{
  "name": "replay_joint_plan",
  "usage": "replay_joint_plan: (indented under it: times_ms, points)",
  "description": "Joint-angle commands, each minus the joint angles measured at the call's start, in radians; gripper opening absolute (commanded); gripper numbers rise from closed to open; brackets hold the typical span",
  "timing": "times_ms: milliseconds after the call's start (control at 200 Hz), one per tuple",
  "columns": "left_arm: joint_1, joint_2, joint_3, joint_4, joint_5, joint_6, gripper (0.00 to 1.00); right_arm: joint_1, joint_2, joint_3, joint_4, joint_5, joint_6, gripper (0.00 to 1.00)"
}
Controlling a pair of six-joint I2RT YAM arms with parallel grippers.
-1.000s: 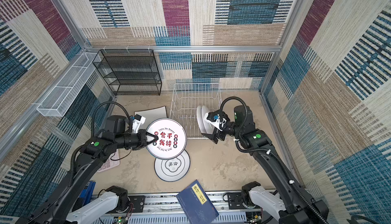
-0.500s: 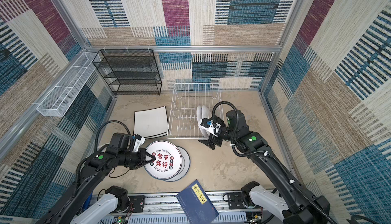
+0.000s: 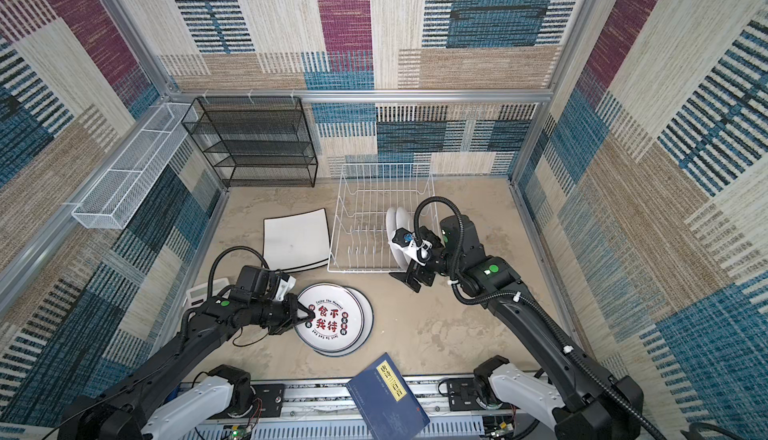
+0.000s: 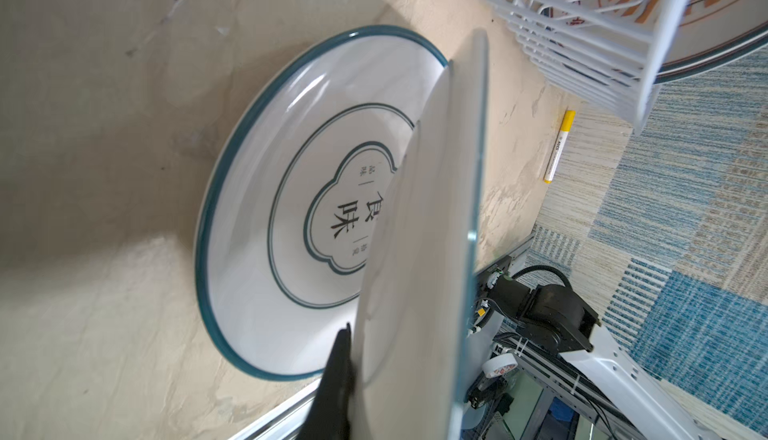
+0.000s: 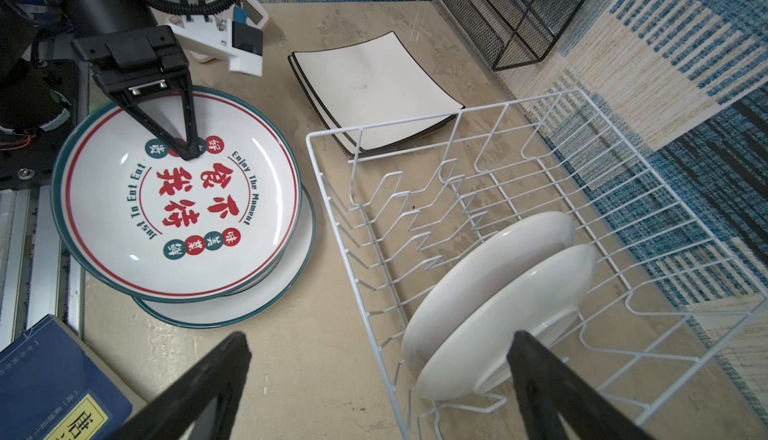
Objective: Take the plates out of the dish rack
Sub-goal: 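Lower the red-lettered plate onto the plate on the table with the left gripper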
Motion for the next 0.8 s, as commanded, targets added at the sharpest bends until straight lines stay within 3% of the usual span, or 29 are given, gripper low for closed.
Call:
replay_joint_plan:
  times_ms: [0,306,596,791]
  points:
    - [0.000,0.031,-0.012,0.112,0.044,-0.036,0.00,0.002,0.015,0.003,0.038,-0.008,0.004,0.99]
    - [-0.002,0.133,0.006,0.112,0.027,0.012,0.14,0.003,0.043,0.003,0.053,-0.002,-0.010,0.99]
    - [-0.003,0.165,0.072,0.001,-0.004,0.076,0.45,0.004,0.030,-0.016,0.057,0.000,0.005,0.99]
    - [-0.002,0.174,0.118,-0.085,-0.047,0.098,0.55,0.003,0.027,-0.021,0.063,-0.001,0.017,0.99]
